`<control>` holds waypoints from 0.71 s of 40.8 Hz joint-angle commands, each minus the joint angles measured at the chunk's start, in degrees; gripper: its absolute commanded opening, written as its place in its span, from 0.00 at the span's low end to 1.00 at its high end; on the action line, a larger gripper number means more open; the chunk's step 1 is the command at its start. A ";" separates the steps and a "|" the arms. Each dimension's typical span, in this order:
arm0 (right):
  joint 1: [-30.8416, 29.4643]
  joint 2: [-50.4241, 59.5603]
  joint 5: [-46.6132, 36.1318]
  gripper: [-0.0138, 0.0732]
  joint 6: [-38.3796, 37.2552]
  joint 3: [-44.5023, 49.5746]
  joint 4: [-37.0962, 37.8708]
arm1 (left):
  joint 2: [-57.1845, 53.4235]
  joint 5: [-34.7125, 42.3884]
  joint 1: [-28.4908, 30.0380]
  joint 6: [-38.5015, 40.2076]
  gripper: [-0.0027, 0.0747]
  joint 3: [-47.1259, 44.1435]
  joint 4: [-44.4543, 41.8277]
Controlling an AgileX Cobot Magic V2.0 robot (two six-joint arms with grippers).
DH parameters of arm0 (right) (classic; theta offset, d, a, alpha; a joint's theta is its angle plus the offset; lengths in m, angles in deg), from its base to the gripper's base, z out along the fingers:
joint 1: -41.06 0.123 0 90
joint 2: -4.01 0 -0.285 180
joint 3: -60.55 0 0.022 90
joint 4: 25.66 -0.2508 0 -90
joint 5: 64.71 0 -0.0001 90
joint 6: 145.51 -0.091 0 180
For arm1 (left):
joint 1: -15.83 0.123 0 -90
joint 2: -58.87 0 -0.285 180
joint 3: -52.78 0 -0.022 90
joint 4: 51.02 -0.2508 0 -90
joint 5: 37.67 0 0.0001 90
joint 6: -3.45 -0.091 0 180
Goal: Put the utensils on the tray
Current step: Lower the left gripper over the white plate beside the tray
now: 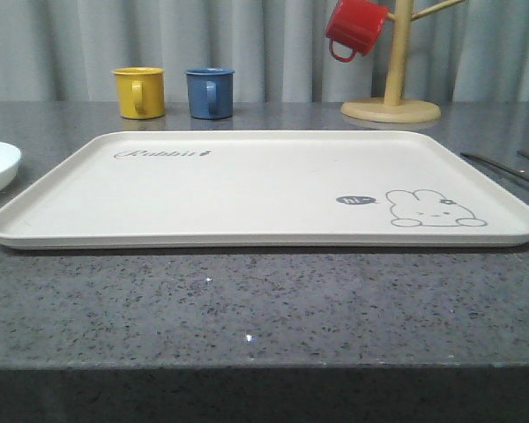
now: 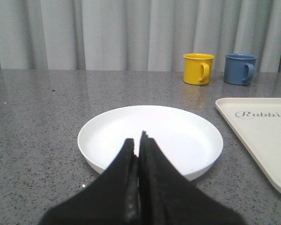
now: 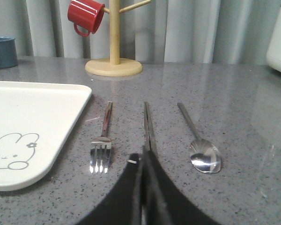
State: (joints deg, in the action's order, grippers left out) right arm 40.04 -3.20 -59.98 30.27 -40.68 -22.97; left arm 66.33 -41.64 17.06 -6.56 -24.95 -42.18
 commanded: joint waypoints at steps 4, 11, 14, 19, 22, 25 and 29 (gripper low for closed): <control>-0.24 0.67 -5.27 0.02 0.38 -0.06 0.09 | -0.48 5.20 -0.31 0.43 0.01 0.13 0.62; -0.24 0.67 -5.27 0.02 0.38 -0.06 0.09 | -0.48 5.20 -0.31 0.43 0.01 0.13 0.62; -0.24 0.67 -5.27 0.02 0.38 -0.06 0.09 | -0.48 5.20 -0.31 0.43 0.01 0.13 0.62; -0.24 0.67 -5.52 0.02 0.38 -0.11 0.03 | -0.48 7.18 -0.31 0.43 0.01 0.13 0.19; -0.24 0.67 -5.76 0.02 0.38 -0.73 -0.10 | -0.48 10.38 -0.31 0.43 0.01 0.25 0.19; -0.24 0.67 -4.73 0.02 0.38 -2.16 -0.17 | -0.48 12.75 -0.31 0.43 0.01 1.31 0.34; -0.24 0.67 -2.16 0.02 0.38 -5.81 -0.17 | -0.48 11.32 -0.31 0.43 0.01 5.41 0.34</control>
State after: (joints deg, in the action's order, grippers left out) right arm 40.04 -3.20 -58.96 30.27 -42.01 -23.10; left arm 66.33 -34.91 17.06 -6.56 -23.72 -42.18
